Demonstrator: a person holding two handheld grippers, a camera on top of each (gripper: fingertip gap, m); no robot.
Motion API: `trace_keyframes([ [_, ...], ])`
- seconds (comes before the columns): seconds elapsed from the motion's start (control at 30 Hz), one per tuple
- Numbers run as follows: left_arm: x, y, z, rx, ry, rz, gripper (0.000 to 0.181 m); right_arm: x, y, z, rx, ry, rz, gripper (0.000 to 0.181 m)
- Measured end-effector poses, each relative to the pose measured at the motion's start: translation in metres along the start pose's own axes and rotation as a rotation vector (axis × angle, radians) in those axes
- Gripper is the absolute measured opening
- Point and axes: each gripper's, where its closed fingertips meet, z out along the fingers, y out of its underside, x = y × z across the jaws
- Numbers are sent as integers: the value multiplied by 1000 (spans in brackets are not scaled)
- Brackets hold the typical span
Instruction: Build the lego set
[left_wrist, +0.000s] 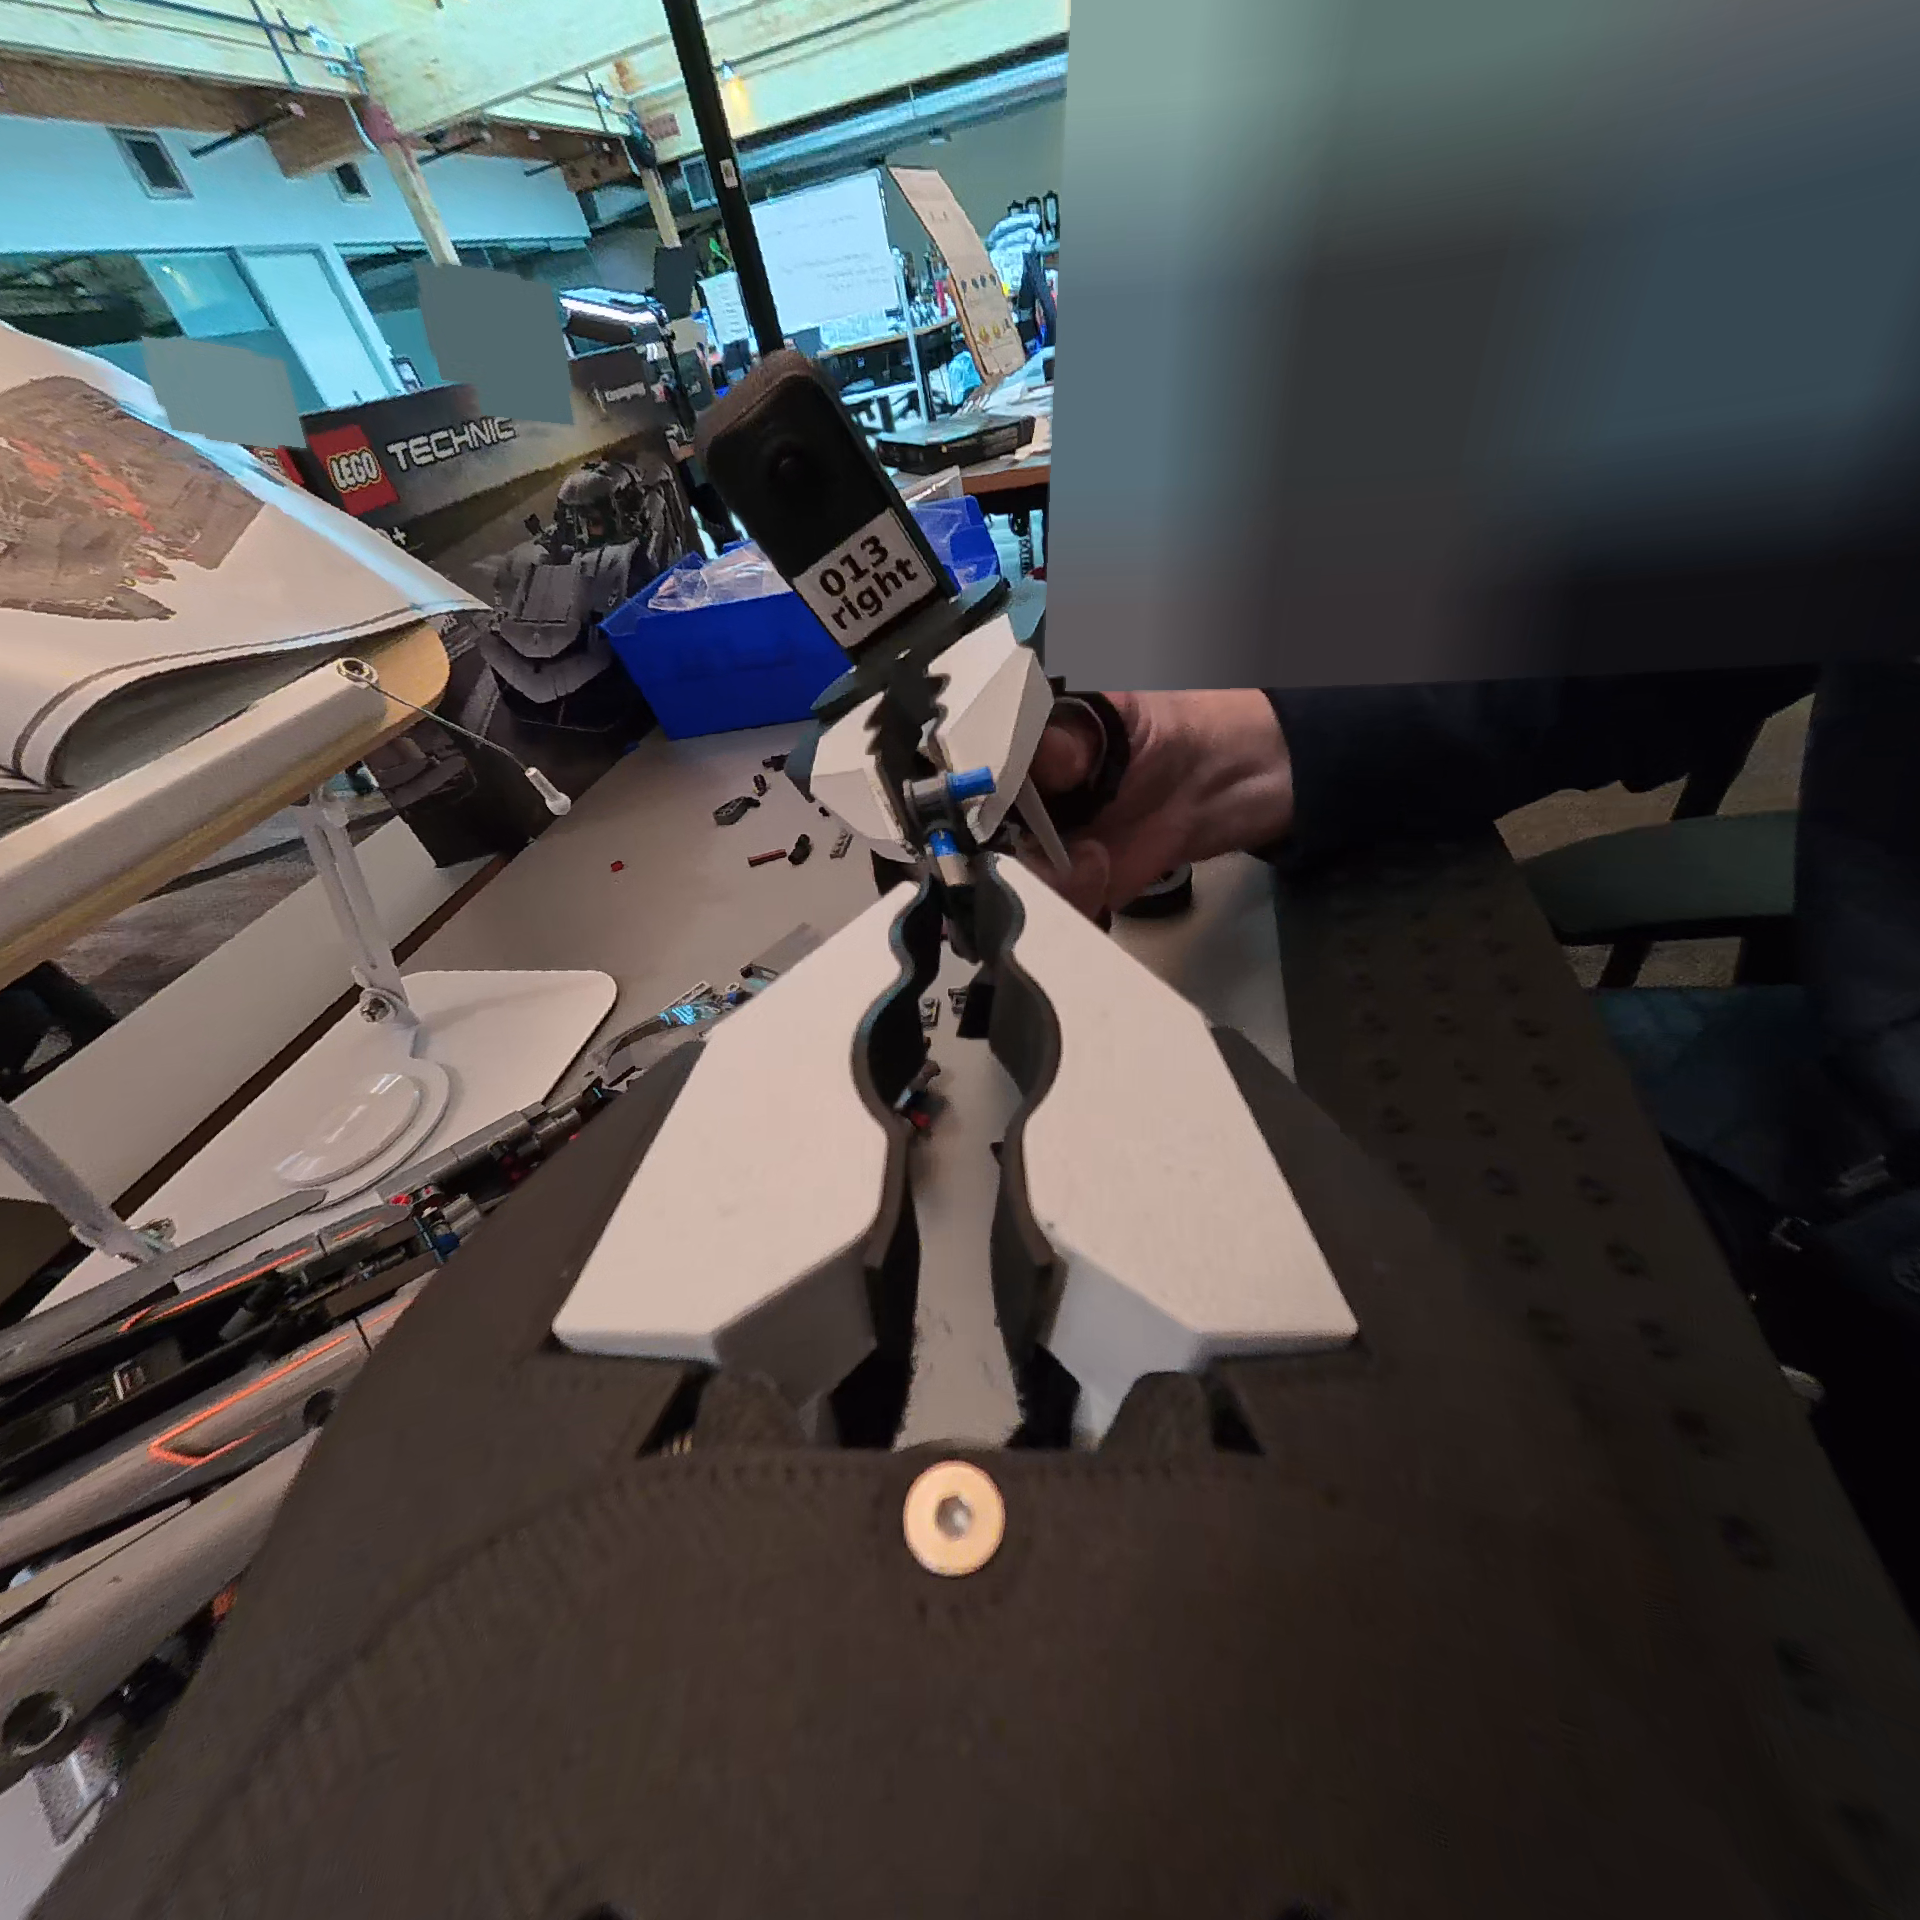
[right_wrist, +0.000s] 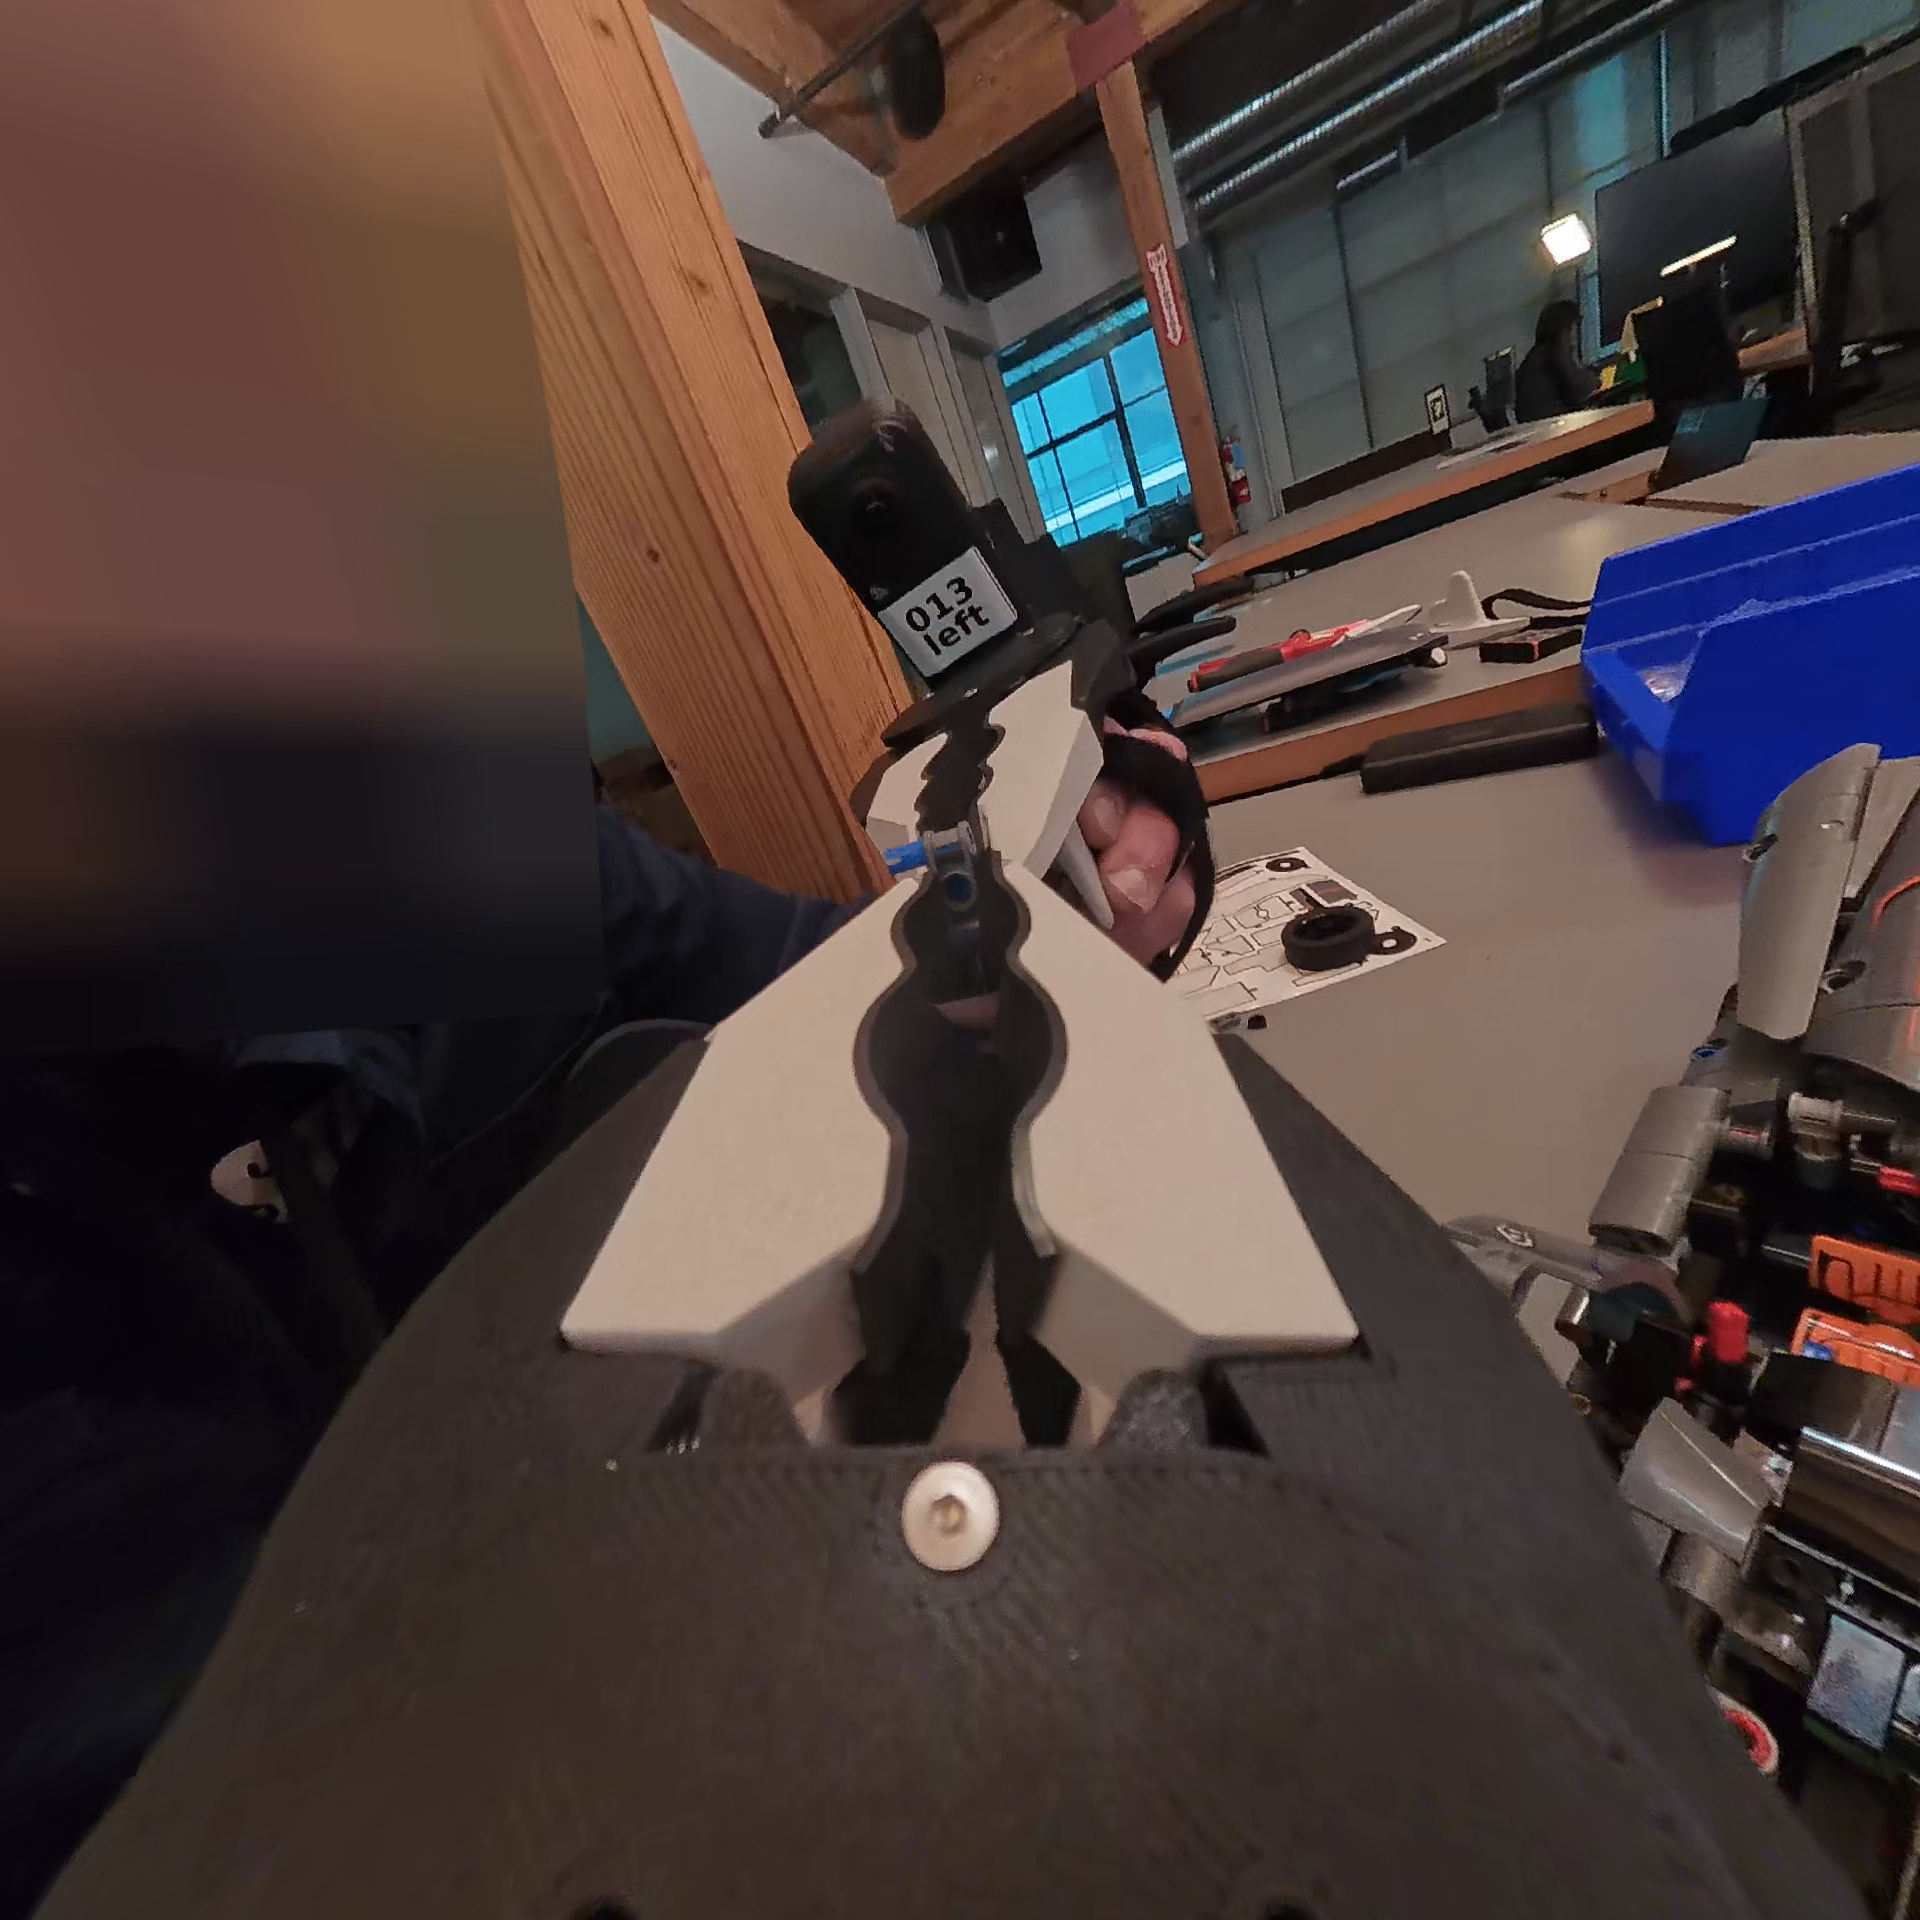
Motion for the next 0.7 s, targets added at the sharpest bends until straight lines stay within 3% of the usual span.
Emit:
trace_keyframes([
  [0.47, 18, 14, 3, -86, 117, 32, 4, -7, 21, -2, -196, -61, 47, 6],
  [0.7, 11, 17, 3, -77, 95, 4, 4, -1, 21, -5, -174, -30, 30, 8],
])
